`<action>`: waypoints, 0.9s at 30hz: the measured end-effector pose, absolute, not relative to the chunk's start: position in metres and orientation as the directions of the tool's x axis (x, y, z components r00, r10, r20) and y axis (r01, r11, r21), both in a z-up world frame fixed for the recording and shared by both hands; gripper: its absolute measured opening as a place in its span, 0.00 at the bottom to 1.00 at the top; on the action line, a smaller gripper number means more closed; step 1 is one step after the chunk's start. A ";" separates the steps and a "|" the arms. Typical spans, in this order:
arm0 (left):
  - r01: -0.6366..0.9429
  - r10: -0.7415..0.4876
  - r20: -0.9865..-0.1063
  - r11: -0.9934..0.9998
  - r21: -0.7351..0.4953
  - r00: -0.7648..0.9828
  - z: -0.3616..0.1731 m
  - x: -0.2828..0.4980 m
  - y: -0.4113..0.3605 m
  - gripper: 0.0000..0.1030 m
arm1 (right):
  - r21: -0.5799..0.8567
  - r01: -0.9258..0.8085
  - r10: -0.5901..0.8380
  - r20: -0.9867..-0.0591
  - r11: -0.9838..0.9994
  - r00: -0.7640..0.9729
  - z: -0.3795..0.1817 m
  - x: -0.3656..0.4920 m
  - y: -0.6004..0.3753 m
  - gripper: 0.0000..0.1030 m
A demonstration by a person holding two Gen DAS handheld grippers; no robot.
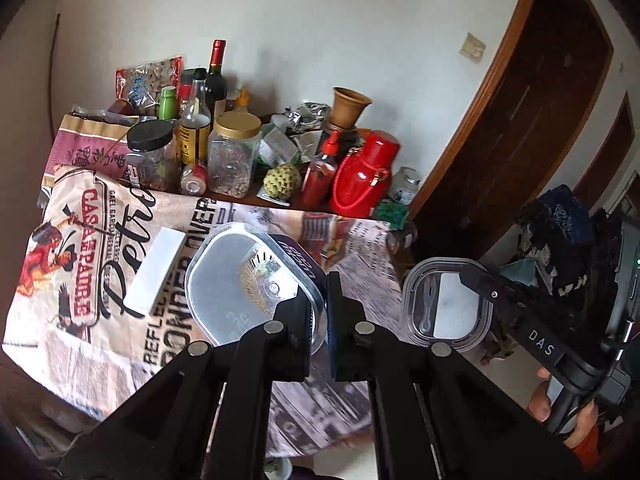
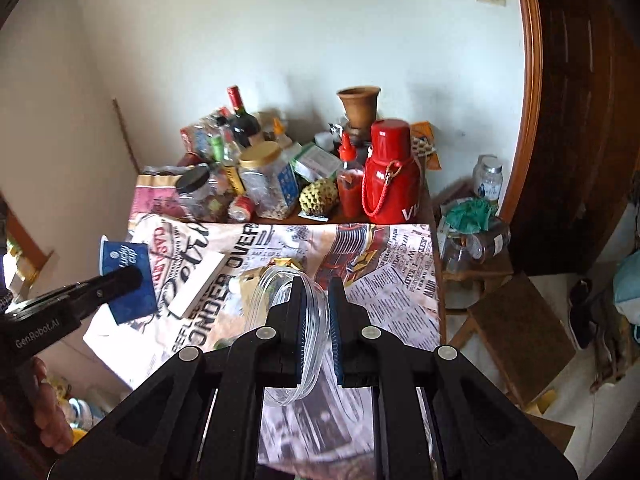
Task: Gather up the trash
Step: 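Carry the blue cup and clear container down toward the white bin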
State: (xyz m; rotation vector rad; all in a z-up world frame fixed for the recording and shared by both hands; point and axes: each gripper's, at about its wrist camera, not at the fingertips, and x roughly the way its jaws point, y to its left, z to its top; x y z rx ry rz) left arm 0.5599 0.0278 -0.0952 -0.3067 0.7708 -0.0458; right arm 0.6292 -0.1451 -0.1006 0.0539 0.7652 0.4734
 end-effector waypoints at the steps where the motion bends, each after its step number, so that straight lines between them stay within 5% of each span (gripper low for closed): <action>1: -0.067 -0.155 -0.675 0.955 -0.290 0.721 -0.093 0.552 0.022 0.04 | 0.214 -0.402 0.438 -0.646 0.890 0.626 -0.096 0.620 -0.150 0.10; 13: -0.001 -0.151 -0.626 0.972 -0.235 0.765 -0.058 0.467 -0.010 0.04 | 0.225 -0.407 0.457 -0.577 0.886 0.677 -0.065 0.541 -0.161 0.10; 27: 0.114 -0.209 -0.604 0.975 -0.193 0.769 -0.053 0.328 0.039 0.04 | 0.243 -0.320 0.402 -0.555 0.916 0.728 -0.072 0.403 -0.122 0.10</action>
